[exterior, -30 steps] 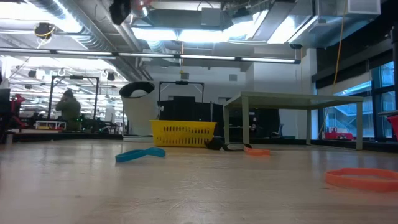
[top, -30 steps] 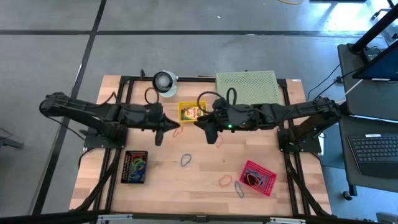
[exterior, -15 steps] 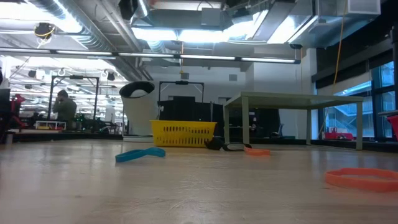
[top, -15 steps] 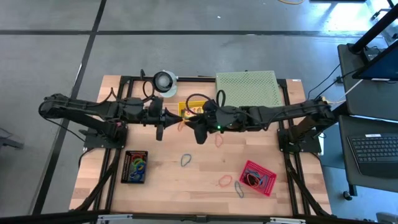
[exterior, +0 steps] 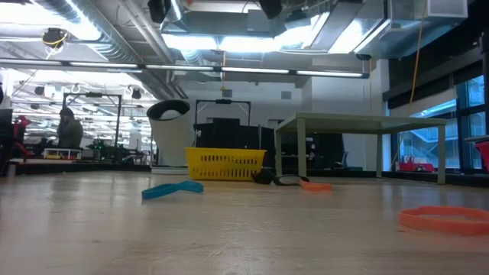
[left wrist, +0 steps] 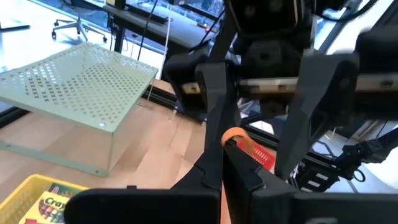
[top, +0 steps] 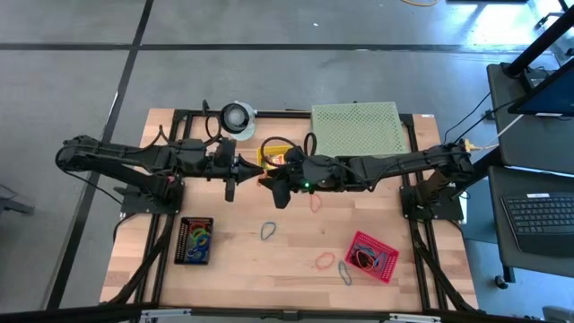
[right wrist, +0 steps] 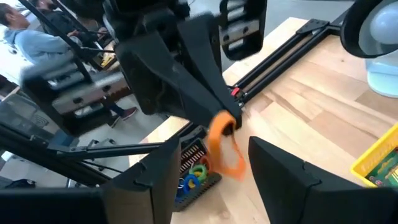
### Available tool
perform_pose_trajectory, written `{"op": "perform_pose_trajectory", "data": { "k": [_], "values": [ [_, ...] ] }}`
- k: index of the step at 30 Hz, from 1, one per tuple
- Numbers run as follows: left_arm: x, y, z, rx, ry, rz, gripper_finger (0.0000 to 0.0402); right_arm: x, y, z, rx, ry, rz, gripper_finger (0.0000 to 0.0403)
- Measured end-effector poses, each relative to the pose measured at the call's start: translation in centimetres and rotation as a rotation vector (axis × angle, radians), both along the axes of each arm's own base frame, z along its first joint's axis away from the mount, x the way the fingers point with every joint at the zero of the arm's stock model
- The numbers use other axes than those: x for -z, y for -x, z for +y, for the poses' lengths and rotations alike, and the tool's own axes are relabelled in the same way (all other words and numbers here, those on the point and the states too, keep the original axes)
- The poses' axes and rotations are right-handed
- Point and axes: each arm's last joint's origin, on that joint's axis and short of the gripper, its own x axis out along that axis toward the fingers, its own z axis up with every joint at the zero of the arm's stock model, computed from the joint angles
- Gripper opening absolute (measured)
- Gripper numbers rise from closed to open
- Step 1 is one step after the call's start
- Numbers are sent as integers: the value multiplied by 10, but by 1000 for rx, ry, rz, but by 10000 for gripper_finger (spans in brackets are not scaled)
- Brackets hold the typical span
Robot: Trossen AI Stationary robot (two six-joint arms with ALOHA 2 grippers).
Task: Pick & Place Office Desk Supplies
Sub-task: Put the orange rubber band into the red bin
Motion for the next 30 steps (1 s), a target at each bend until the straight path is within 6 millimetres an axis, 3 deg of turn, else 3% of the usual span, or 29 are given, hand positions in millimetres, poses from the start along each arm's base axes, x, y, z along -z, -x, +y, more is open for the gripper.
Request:
{"op": "perform_pose_trajectory", "data": {
  "k": [5,12,23,30],
  "values": [
    [-1,0,2,-6,5,-13,2,0,0,-1,18,9,3,150],
    [-2,0,3,-10,19,-20,2,0,0,-1,23,59,1,13],
    [-3,0,3,-27,9,-25,10,-2,-1,-3,13,46,-14,3],
    [-3,0,4,-30,9,-25,50,-9,3,-4,9,40,-40,2]
  ]
}}
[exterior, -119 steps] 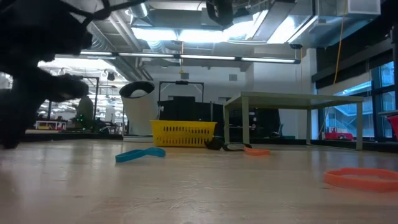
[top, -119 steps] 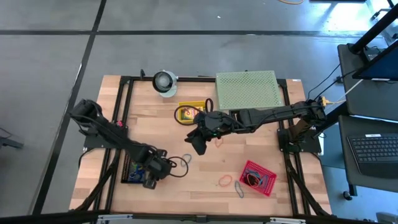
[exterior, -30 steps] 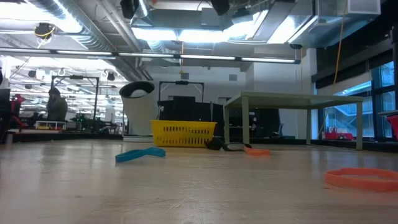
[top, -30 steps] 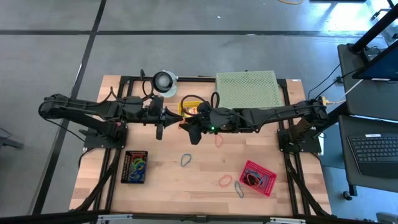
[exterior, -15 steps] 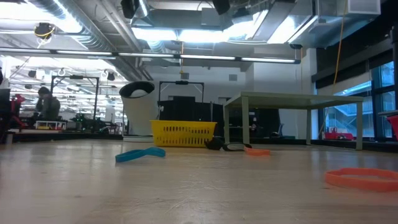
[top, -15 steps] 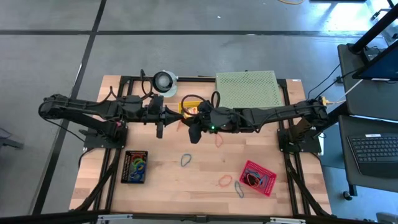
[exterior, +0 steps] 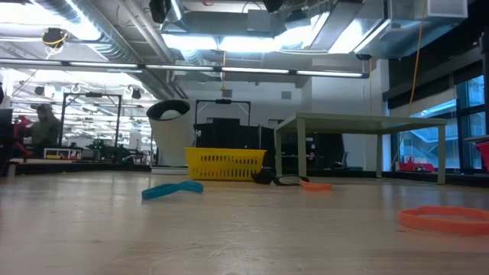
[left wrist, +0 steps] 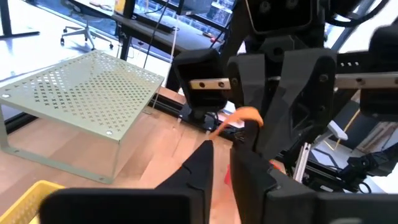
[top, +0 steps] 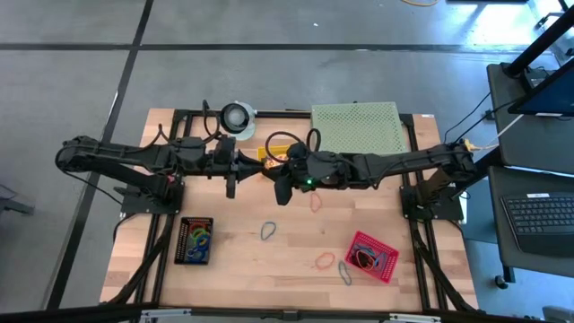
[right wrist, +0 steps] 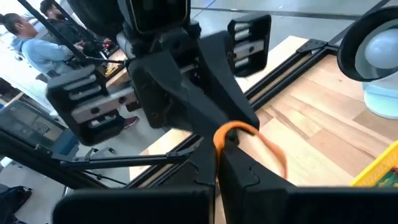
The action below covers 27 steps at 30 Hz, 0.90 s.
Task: Pick & Place Office Desk Supplies
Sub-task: Put the orange rubber band into the red bin
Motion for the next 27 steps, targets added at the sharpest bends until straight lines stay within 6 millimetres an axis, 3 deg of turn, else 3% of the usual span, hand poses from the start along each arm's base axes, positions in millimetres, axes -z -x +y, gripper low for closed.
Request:
{"op": "perform_pose_trajectory", "data": {
  "k": [9,15,21,27],
  "values": [
    [-1,0,-1,17,4,-14,121,-12,12,1,-58,-17,-2,1],
    [-6,1,-1,22,9,-53,147,-17,24,1,-86,-47,47,1],
    [-4,9,-5,203,17,-6,152,-20,71,5,-128,-112,311,0],
    [22,10,-18,303,33,248,146,-12,126,24,-146,-190,665,0]
  ]
}}
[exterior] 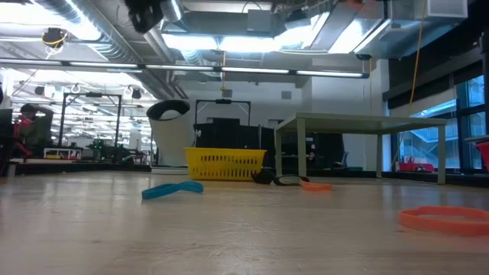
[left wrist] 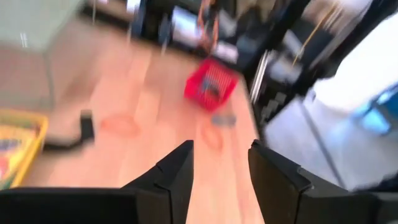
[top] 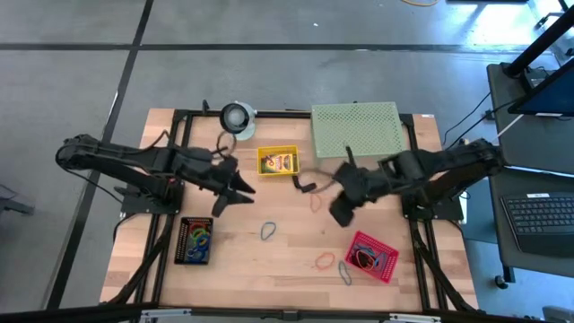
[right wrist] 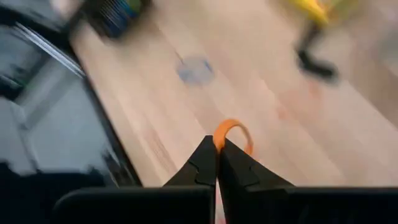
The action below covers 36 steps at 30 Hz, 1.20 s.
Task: Pick & Place Office Desk Supplies
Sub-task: Put the orange rubber band into the red bin
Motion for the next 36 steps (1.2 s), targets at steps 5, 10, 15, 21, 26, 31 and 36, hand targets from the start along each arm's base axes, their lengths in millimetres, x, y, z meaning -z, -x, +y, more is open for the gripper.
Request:
{"op": "perform_pose_trajectory", "data": {
  "k": [5,10,15,21,26,31,36],
  "values": [
    [20,-10,-9,23,-32,138,146,10,28,26,-6,-22,207,0],
    [40,-26,-18,90,-67,223,146,36,44,52,16,-58,321,0],
    [62,-39,-23,126,-90,332,144,83,57,81,48,-151,404,0],
    [82,-52,-26,135,-119,404,143,129,69,100,113,-244,391,0],
    [97,-59,-28,133,-131,463,143,154,80,101,168,-237,417,0],
    [110,-67,-29,131,-140,502,143,166,84,98,172,-214,429,0],
    [119,-72,-31,134,-146,518,143,172,84,98,167,-232,408,3]
  ]
}}
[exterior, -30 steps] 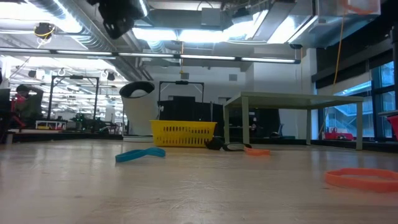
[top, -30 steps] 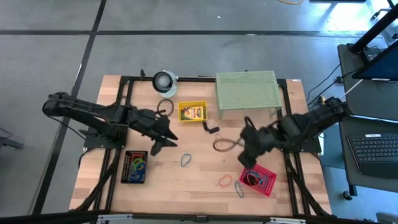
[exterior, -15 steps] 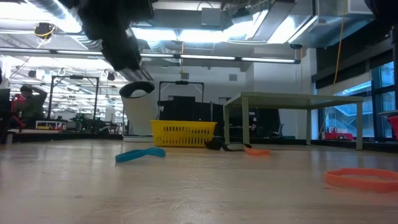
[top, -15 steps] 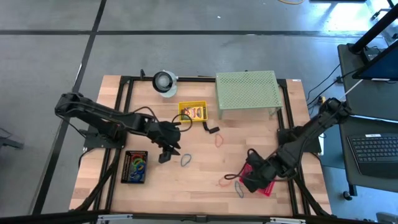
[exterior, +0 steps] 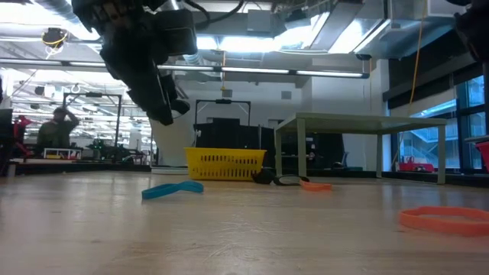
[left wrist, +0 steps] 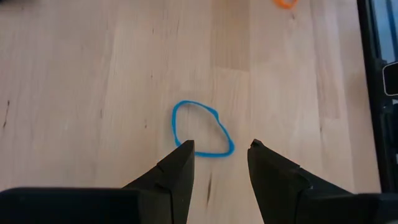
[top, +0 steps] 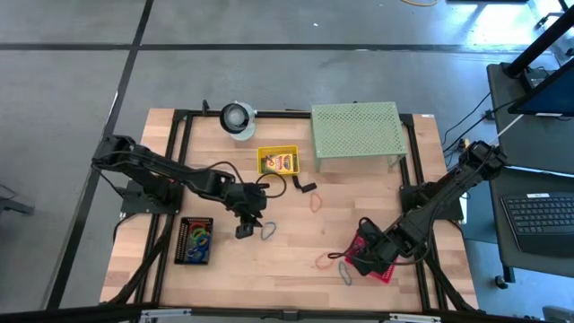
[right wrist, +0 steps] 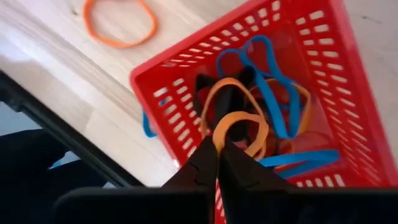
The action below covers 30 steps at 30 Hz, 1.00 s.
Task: Pick & Place Office Desk Supplies
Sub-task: Put the orange rubber band into the red bin, then put the blue rubber band into the red bin
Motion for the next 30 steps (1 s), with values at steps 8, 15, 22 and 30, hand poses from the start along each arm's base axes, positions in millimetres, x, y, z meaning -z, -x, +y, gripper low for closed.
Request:
{"op": "perform_pose_trajectory", "data": {
  "k": [8,15,22,30],
  "values": [
    [1,0,0,25,0,6,143,0,-1,0,5,8,-24,66],
    [0,-1,-2,13,60,2,143,0,0,1,-9,-25,14,149],
    [15,-13,-7,-9,81,16,143,-10,-2,4,-2,-29,5,176],
    [43,-20,-8,-24,44,106,143,-53,-5,10,8,58,-61,154]
  ]
}}
